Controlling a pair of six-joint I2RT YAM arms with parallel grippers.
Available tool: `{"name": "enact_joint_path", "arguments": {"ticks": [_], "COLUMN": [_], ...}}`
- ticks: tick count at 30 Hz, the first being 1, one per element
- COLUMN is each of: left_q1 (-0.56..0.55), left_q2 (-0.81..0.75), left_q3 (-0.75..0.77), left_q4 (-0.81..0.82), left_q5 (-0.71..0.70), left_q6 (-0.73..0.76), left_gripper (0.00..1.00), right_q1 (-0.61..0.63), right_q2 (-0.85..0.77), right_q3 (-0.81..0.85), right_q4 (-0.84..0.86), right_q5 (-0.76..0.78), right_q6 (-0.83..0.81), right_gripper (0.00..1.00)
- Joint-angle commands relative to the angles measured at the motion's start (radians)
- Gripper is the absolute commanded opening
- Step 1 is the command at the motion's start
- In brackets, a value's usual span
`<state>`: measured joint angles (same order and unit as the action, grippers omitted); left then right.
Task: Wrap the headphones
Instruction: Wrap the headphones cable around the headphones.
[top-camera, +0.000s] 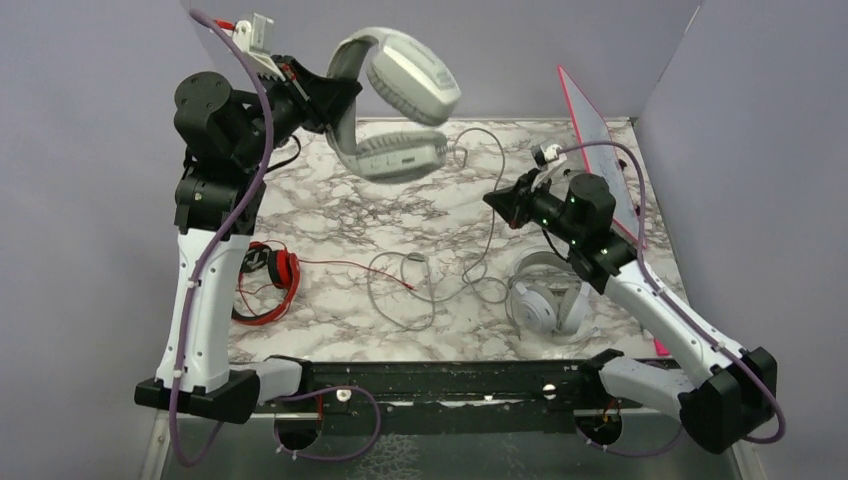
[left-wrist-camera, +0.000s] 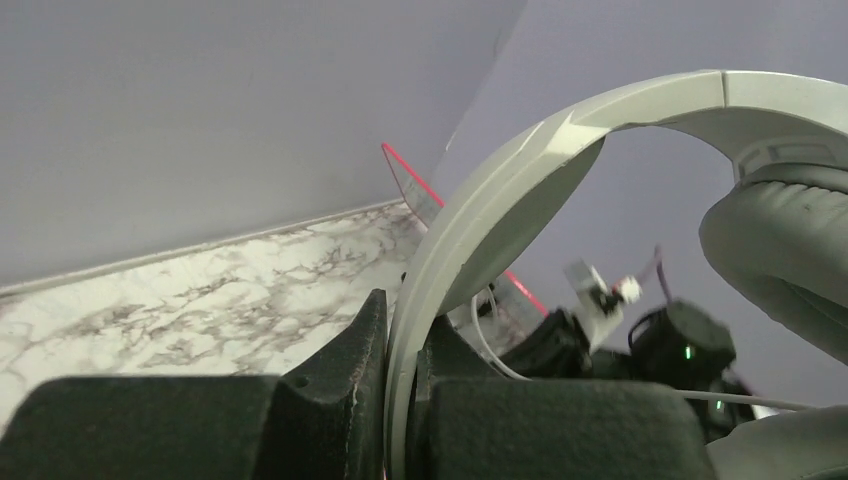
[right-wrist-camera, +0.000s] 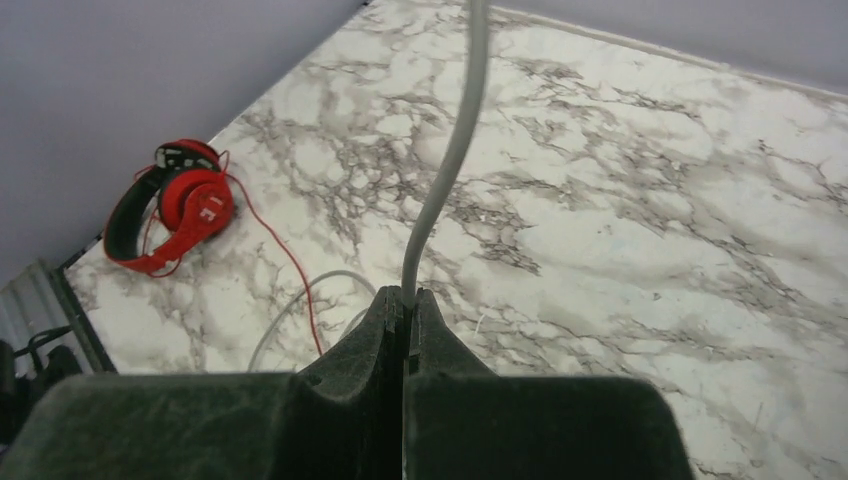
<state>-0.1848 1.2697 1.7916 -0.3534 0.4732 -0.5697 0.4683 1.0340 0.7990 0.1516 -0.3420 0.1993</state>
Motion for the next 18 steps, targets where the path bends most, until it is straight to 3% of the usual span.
{"name": "enact_joint_path", "arguments": {"ticks": [1, 6, 11, 15, 18], "left_q1": [0.002, 0.002, -0.008, -0.051, -0.117], "left_q2": [-0.126, -0.215, -0.220, -0.219, -0.221], "left_q3": [-0.087, -0.219, -0.301, -0.353, -0.389], "left_q4": [0.013, -0.038, -0.042, -0.042, -0.049], "left_q5": [0.206, 0.323, 0.406, 0.358, 0.286], "left_q6": [0.272, 0.386, 0.393, 0.407, 0.428], "left_gripper": [0.00, 0.00, 0.00, 0.00, 0.00], "right_q1": [-0.046, -0.086, -0.084, -0.060, -0.059], "right_q2": [0.113, 0.256, 0.470, 0.651, 0.732], "right_q3": [0.184, 0.379, 0.608, 0.843, 0.973], "right_q4": [-0.208, -0.237, -0.275, -0.405, -0.468], "right_q5": [0.077, 0.027, -0.257, -0.358, -0.308], "right_q6": [-0.040, -0.059, -0.105, -0.140, -0.124], "right_gripper": [0.00, 0.00, 0.00, 0.00, 0.00]}}
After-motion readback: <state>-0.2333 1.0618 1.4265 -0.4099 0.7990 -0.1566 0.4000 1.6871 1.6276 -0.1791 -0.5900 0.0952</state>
